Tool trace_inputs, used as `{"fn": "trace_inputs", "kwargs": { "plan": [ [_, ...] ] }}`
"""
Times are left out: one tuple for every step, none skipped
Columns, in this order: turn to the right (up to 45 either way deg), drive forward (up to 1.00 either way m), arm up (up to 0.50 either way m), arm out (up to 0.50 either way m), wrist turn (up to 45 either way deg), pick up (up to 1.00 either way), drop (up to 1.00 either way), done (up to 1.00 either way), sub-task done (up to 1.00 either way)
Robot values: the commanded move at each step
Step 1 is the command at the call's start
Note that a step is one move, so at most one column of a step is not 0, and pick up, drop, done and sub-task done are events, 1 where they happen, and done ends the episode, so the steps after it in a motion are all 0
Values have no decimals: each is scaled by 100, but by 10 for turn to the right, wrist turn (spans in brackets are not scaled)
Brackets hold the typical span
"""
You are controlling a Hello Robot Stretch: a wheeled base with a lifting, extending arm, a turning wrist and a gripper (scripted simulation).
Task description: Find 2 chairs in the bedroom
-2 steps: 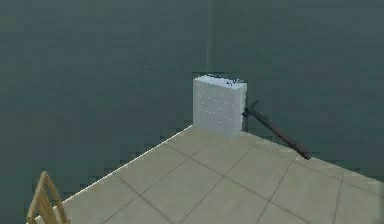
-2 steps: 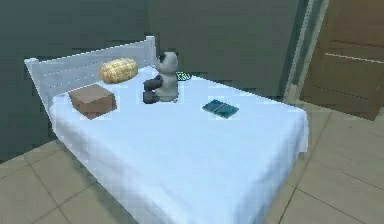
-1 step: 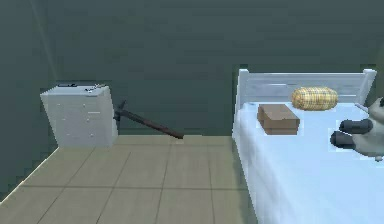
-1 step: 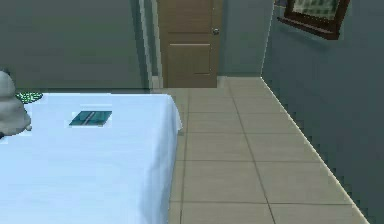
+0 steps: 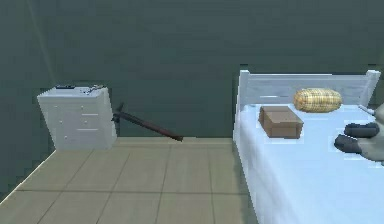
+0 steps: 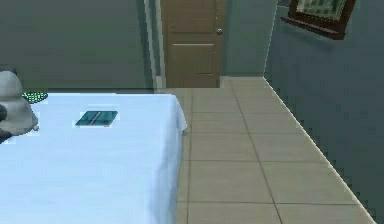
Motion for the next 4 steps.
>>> {"fn": "trace_inputs", "kwargs": {
  "plan": [
    [-450,0,0,0,0,0,0,0,0],
    [-450,0,0,0,0,0,0,0,0],
    [0,0,0,0,0,0,0,0,100],
    [-450,0,0,0,0,0,0,0,0]
  ]
}}
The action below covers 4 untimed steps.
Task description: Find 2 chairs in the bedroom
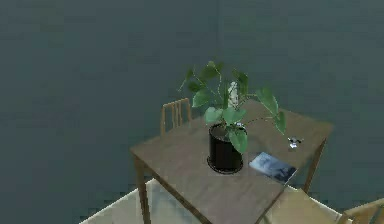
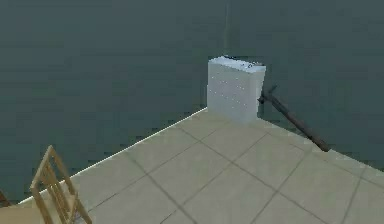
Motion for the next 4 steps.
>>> {"fn": "trace_inputs", "kwargs": {
  "plan": [
    [-360,0,0,0,0,0,0,0,0],
    [0,85,0,0,0,0,0,0,0],
    [450,0,0,0,0,0,0,0,0],
    [210,0,0,0,0,0,0,0,0]
  ]
}}
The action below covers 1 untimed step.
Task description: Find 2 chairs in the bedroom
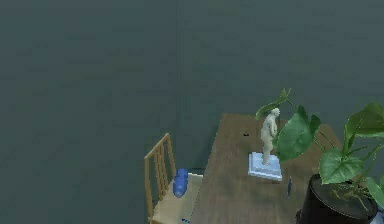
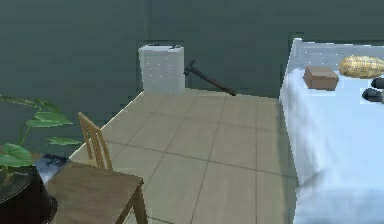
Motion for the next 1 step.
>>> {"fn": "trace_inputs", "kwargs": {
  "plan": [
    [0,0,0,0,0,0,0,100,0]
  ]
}}
